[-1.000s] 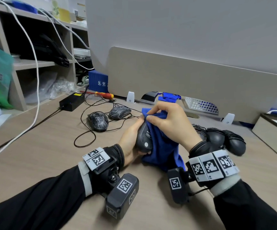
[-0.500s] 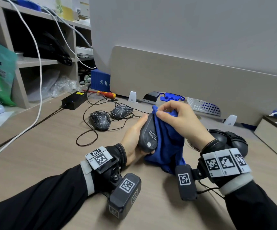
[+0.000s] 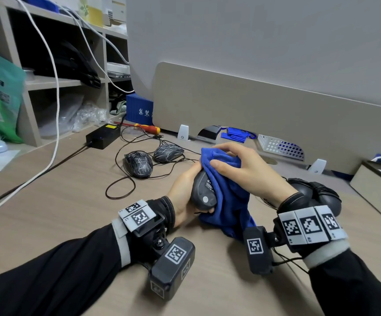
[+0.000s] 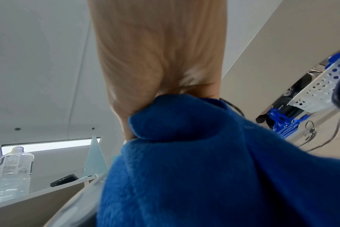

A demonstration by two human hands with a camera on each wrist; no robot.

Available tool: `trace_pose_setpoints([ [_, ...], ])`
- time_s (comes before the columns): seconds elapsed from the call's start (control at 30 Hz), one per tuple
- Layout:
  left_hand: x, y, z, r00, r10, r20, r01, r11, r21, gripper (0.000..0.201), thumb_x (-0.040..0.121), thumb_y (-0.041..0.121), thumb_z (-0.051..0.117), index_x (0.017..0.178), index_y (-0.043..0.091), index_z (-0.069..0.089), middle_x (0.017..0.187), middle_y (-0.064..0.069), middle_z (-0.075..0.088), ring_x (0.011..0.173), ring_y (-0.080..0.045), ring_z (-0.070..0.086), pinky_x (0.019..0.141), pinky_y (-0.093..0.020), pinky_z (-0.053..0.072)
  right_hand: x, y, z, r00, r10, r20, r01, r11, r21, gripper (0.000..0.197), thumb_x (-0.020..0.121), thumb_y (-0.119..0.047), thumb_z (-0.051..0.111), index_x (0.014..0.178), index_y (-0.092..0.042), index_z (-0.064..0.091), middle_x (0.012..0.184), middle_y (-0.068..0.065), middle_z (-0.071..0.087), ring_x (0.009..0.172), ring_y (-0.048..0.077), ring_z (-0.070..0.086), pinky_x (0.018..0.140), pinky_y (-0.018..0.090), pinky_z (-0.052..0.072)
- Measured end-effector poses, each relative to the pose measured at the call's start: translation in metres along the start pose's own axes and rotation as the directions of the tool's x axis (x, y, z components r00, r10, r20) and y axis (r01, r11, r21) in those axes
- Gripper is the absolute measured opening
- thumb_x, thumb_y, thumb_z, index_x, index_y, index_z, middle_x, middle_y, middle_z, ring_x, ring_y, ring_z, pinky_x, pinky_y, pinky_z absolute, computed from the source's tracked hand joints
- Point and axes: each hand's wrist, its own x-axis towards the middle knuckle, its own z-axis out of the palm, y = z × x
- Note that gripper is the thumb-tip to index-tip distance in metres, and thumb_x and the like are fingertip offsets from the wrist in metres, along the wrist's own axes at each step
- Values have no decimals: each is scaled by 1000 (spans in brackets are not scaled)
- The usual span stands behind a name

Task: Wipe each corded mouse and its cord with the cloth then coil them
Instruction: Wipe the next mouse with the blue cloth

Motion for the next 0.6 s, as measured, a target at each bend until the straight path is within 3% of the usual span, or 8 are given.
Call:
trace_pose_setpoints([
  [0.1, 3, -1, -2, 1000, -9, 7, 9, 999, -40, 45, 97, 51, 49, 116, 16, 70, 103, -7, 70, 90, -19, 67, 79, -30, 53, 4, 2, 8, 995, -71, -73, 66, 995, -72, 14, 98, -24, 59, 101, -16, 70, 89, -1, 70, 88, 15, 64, 86, 41, 51],
  [0.17, 3, -1, -2, 1000, -19, 11, 20, 999, -42, 45, 97, 54, 48, 107, 18, 73, 96, -5, 71, 84, -19, 68, 71, -29, 54, 5, 3, 9, 991, -73, -110, 66, 995, -72, 14, 100, -18, 56, 94, -14, 68, 86, 4, 69, 86, 23, 62, 84, 45, 51],
  [0.27, 2, 0, -2, 999, -33, -3, 33, 999, -38, 48, 95, 56, 49, 114, 18, 71, 102, -7, 71, 90, -22, 66, 77, -32, 51, 2, 2, 4, 998, -47, -46, 48, 999, 13, 10, 98, -17, 58, 97, -16, 68, 93, 6, 71, 87, 17, 64, 84, 36, 50],
  [0.37, 1, 2, -1, 999, -44, -26, 43, 998, -39, 51, 93, 53, 52, 123, 14, 68, 107, -9, 69, 94, -23, 66, 82, -34, 52, 0, -2, 7, 999, -52, 6, 51, 998, 36, 16, 94, -29, 66, 88, -14, 64, 77, -2, 63, 69, 5, 51, 66, 24, 45],
  [0.47, 0, 2, 0, 999, -52, -10, 51, 996, -74, 54, 94, 52, 54, 127, 11, 67, 112, -11, 68, 106, -27, 63, 97, -37, 48, 4, 0, 16, 991, -64, -121, 65, 998, -1, 37, 98, -26, 60, 66, -19, 45, 60, -10, 38, 57, 6, 32, 55, 25, 29],
  [0.53, 0, 3, -1, 997, -74, -17, 72, 994, -81, 57, 92, 56, 57, 128, 13, 66, 113, -9, 67, 109, -26, 60, 104, -37, 44, 6, 2, 15, 980, -42, -194, 50, 998, 36, 42, 100, -22, 56, 63, -20, 38, 58, -10, 33, 55, 7, 28, 54, 26, 25],
  [0.6, 3, 2, -3, 996, -92, -15, 90, 992, -83, 56, 88, 60, 59, 124, 19, 68, 110, -4, 67, 103, -23, 61, 96, -34, 47, 5, 4, 11, 986, -20, -165, 29, 998, 52, 39, 100, -22, 57, 65, -20, 40, 60, -9, 35, 54, 4, 29, 53, 23, 26],
])
